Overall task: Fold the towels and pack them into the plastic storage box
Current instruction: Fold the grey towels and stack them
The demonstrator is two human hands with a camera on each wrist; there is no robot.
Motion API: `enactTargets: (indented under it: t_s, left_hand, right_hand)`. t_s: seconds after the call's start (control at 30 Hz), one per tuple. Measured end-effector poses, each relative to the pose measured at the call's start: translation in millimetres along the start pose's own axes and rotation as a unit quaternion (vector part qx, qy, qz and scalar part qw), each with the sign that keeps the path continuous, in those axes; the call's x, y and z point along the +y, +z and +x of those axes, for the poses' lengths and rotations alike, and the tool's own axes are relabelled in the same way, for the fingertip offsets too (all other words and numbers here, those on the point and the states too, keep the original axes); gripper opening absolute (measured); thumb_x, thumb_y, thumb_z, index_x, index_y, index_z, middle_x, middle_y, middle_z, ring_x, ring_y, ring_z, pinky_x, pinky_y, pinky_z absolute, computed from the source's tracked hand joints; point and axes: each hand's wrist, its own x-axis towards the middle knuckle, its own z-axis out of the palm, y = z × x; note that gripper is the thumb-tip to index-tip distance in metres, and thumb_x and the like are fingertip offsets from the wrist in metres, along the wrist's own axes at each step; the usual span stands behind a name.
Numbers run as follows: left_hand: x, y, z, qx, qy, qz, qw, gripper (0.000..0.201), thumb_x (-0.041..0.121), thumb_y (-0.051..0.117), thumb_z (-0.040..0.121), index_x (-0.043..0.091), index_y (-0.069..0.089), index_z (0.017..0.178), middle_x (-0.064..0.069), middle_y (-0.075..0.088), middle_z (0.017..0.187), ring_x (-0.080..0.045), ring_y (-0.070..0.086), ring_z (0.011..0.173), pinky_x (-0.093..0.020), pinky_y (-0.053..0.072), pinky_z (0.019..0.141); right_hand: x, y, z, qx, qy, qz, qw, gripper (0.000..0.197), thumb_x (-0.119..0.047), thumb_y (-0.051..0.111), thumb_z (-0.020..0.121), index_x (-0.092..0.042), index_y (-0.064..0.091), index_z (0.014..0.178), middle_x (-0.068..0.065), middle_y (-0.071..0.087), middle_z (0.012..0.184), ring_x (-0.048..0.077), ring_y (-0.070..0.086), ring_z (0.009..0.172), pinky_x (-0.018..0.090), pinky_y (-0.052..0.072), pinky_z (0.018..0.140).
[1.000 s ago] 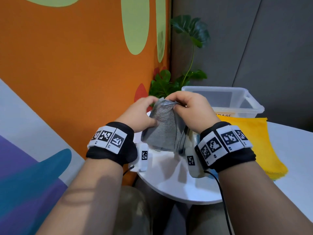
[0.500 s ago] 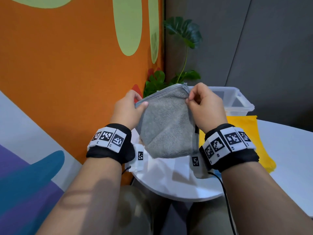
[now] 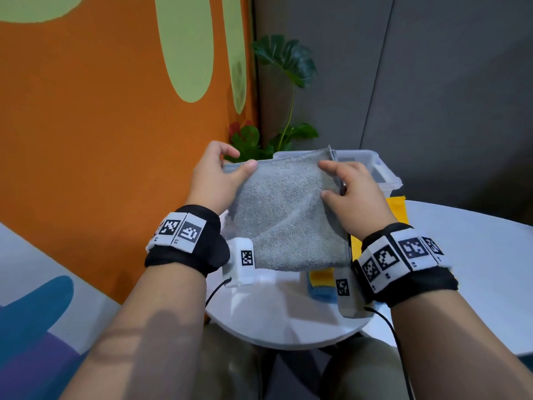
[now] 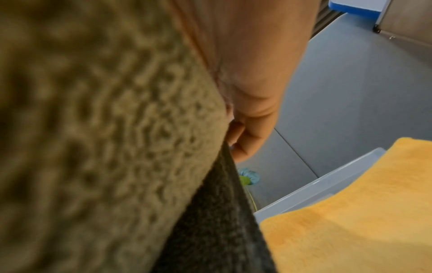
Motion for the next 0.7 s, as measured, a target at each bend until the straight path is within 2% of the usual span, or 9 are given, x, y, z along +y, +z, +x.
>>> enactTargets:
  t_s: [0.07, 0.17, 0.23, 0.3, 0.4, 0.47, 0.5, 0.6, 0.7]
  left_hand:
    - [2, 7, -2, -0.035, 0.002, -0.009, 0.999, 0.033, 0.054, 0.072, 0.062, 0.048, 0.051, 0.086, -0.015, 0.063, 0.1, -0.035, 0.06, 0.087, -0.052, 0.051, 0.081]
    - [13, 17, -6, -0.091, -0.008, -0.039, 0.995, 0.035, 0.036, 0.077, 0.072, 0.042, 0.05, 0.093, -0.016, 0.064, 0.098, -0.027, 0.06, 0.075, -0.047, 0.052, 0.075]
    - [17, 26, -5, -0.096, -0.008, -0.051, 0.994, 0.033, 0.032, 0.074, 0.076, 0.04, 0.049, 0.097, -0.018, 0.066, 0.1, -0.036, 0.063, 0.081, -0.052, 0.054, 0.078]
    - [20, 36, -6, -0.083, -0.023, -0.073, 0.994, 0.035, 0.032, 0.071, 0.08, 0.037, 0.047, 0.105, -0.017, 0.066, 0.102, -0.037, 0.064, 0.091, -0.054, 0.052, 0.084]
    - [12, 56, -7, -0.117, -0.078, -0.07, 0.988, 0.058, 0.03, 0.067, 0.086, 0.028, 0.035, 0.134, -0.009, 0.062, 0.117, -0.024, 0.064, 0.099, -0.05, 0.053, 0.089]
    - [1, 68, -13, -0.18, -0.12, -0.001, 0.976, 0.07, 0.035, 0.065, 0.087, 0.027, 0.025, 0.144, -0.008, 0.054, 0.129, -0.026, 0.061, 0.108, -0.049, 0.051, 0.094]
    - [-3, 73, -17, -0.212, -0.14, 0.036, 0.967, 0.07, 0.034, 0.063, 0.089, 0.025, 0.023, 0.147, -0.008, 0.052, 0.131, -0.027, 0.059, 0.11, -0.047, 0.05, 0.095]
    - [-14, 83, -28, -0.262, -0.173, 0.113, 0.943, 0.057, 0.029, 0.056, 0.095, 0.02, 0.03, 0.145, -0.007, 0.055, 0.122, -0.024, 0.059, 0.1, -0.037, 0.051, 0.089]
    - [-21, 86, -34, -0.303, -0.222, 0.124, 0.918, 0.039, 0.031, 0.053, 0.094, 0.018, 0.045, 0.13, -0.009, 0.062, 0.114, -0.031, 0.064, 0.101, -0.046, 0.056, 0.086]
  right_hand:
    - [4, -5, -1, 0.017, 0.006, 0.002, 1.0, 0.053, -0.007, 0.058, 0.089, -0.022, 0.047, 0.138, 0.001, 0.042, 0.133, 0.009, 0.043, 0.12, 0.005, 0.021, 0.094]
    - [11, -14, 0, 0.029, 0.024, -0.007, 0.999, 0.054, -0.008, 0.055, 0.091, -0.021, 0.042, 0.142, 0.002, 0.04, 0.136, 0.007, 0.042, 0.118, 0.003, 0.02, 0.09]
    - [15, -20, 0, 0.031, 0.037, -0.021, 0.999, 0.054, -0.008, 0.053, 0.093, -0.02, 0.04, 0.144, 0.003, 0.04, 0.137, 0.003, 0.04, 0.11, 0.002, 0.019, 0.085]
    - [22, -25, -1, 0.041, 0.058, -0.029, 0.997, 0.054, -0.009, 0.052, 0.093, -0.02, 0.039, 0.145, 0.003, 0.039, 0.138, 0.005, 0.041, 0.113, 0.003, 0.019, 0.086]
    - [36, -29, -3, 0.016, 0.122, -0.042, 0.991, 0.057, -0.01, 0.051, 0.093, -0.02, 0.035, 0.147, 0.004, 0.034, 0.144, 0.017, 0.041, 0.128, 0.016, 0.024, 0.102]
    - [45, -27, -5, -0.027, 0.166, -0.064, 0.984, 0.06, -0.009, 0.052, 0.091, -0.018, 0.032, 0.147, 0.009, 0.034, 0.146, 0.024, 0.041, 0.129, 0.029, 0.031, 0.106]
    - [49, -25, -5, -0.041, 0.178, -0.072, 0.981, 0.061, -0.007, 0.052, 0.09, -0.016, 0.031, 0.147, 0.01, 0.037, 0.144, 0.026, 0.043, 0.128, 0.031, 0.035, 0.104]
    - [56, -22, -8, -0.058, 0.208, -0.062, 0.974, 0.065, -0.007, 0.054, 0.089, -0.016, 0.028, 0.148, 0.011, 0.044, 0.14, 0.027, 0.047, 0.123, 0.031, 0.04, 0.096]
    - [58, -22, -11, -0.069, 0.231, -0.035, 0.97, 0.068, -0.012, 0.059, 0.089, -0.017, 0.026, 0.148, 0.008, 0.049, 0.138, 0.024, 0.051, 0.12, 0.024, 0.038, 0.085]
